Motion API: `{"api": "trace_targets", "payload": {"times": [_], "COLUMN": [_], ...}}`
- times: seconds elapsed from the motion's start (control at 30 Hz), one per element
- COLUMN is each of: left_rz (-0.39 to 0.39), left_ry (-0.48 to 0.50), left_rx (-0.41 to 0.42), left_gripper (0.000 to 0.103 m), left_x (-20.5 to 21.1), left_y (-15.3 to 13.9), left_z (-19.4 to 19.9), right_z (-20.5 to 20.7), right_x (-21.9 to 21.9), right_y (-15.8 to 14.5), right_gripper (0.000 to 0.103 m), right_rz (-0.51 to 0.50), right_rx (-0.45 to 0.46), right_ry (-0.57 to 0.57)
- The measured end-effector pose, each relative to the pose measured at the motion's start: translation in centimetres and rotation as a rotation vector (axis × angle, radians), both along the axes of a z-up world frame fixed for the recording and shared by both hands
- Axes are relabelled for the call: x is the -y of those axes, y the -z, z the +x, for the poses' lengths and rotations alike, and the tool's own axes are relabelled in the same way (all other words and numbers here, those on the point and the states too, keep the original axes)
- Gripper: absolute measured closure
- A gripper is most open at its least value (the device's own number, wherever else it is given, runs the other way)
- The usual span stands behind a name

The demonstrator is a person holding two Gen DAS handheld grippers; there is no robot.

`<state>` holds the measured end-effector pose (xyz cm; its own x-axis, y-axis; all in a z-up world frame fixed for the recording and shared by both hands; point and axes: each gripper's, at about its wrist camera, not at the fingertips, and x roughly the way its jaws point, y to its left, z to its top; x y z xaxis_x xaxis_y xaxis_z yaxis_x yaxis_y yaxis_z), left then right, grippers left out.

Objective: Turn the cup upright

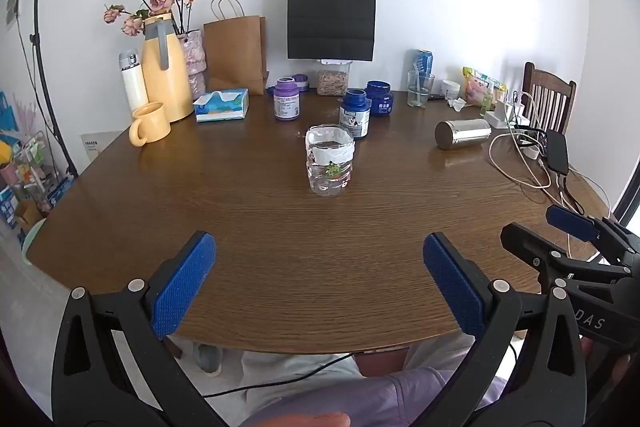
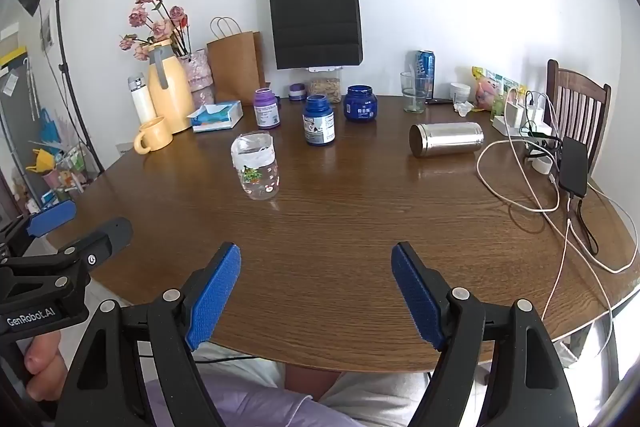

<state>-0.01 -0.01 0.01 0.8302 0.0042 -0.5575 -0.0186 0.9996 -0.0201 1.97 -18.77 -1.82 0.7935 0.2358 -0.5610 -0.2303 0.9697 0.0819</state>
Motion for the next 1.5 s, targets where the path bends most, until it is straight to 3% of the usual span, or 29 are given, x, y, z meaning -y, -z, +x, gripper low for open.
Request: {"api": "trace_targets", "payload": {"times": [1.5], "left_rz": [-0.006], "left_ry": [-0.001], "left_rx": [-0.025], "left_gripper": [0.000], "left_x": [-0.15], "left_y": [0.52], "left_z": [0.30], "right_z": [-0.03], "right_x": [0.07], "right_y": [-0.12], "right_gripper": [0.022], "right_rz": [0.005], "right_rx": [-0.011], "right_ry": [0.007]}}
